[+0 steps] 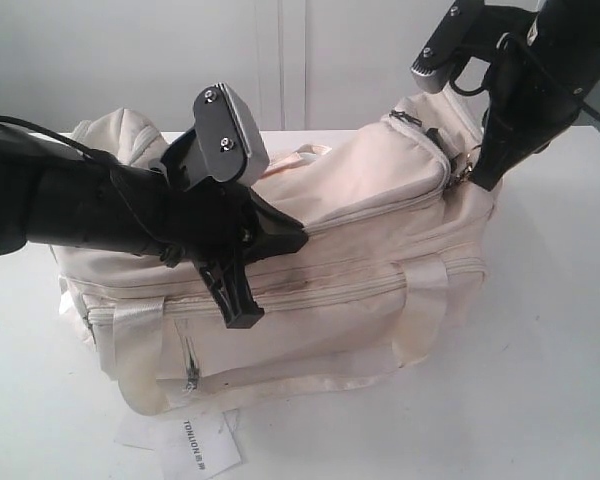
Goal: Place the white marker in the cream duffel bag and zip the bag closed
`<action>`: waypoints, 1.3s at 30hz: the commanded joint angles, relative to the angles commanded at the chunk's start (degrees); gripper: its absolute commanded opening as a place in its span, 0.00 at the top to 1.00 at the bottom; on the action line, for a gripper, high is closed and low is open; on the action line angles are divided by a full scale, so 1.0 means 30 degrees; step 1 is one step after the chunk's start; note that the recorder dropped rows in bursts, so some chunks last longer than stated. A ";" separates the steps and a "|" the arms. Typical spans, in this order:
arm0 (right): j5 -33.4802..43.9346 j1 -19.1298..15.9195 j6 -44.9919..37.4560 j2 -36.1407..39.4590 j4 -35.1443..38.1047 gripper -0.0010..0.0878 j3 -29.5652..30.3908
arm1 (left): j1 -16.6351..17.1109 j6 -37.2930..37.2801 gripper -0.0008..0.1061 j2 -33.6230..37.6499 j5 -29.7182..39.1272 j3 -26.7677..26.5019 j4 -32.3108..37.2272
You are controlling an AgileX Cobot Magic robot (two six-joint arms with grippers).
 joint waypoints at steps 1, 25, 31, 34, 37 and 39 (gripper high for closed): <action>0.0041 0.0000 0.0003 0.0000 0.0233 0.99 0.0000 | 0.0000 0.0000 0.76 0.0000 0.0000 0.0000 0.0000; 0.1282 0.0000 -0.0413 0.0000 0.2416 0.99 0.0000 | -0.6461 -0.3778 0.40 -0.1311 -0.3849 -0.0295 0.2404; 0.1332 0.0000 -0.0413 0.0000 0.2472 0.99 0.0000 | -0.7334 -0.4119 0.40 0.1387 -0.6063 -0.2247 0.2243; 0.1288 0.0000 -0.0413 0.0000 0.2480 0.99 0.0000 | -0.7334 -0.4148 0.40 0.2498 -0.5985 -0.3379 0.2243; 0.1288 0.0000 -0.0413 0.0000 0.2693 0.99 0.0000 | -0.7334 -0.4148 0.40 0.3565 -0.6171 -0.4484 0.2243; 0.1255 0.0000 -0.0413 0.0000 0.2843 0.99 0.0000 | -0.7334 -0.4148 0.40 0.4203 -0.7000 -0.5036 0.2243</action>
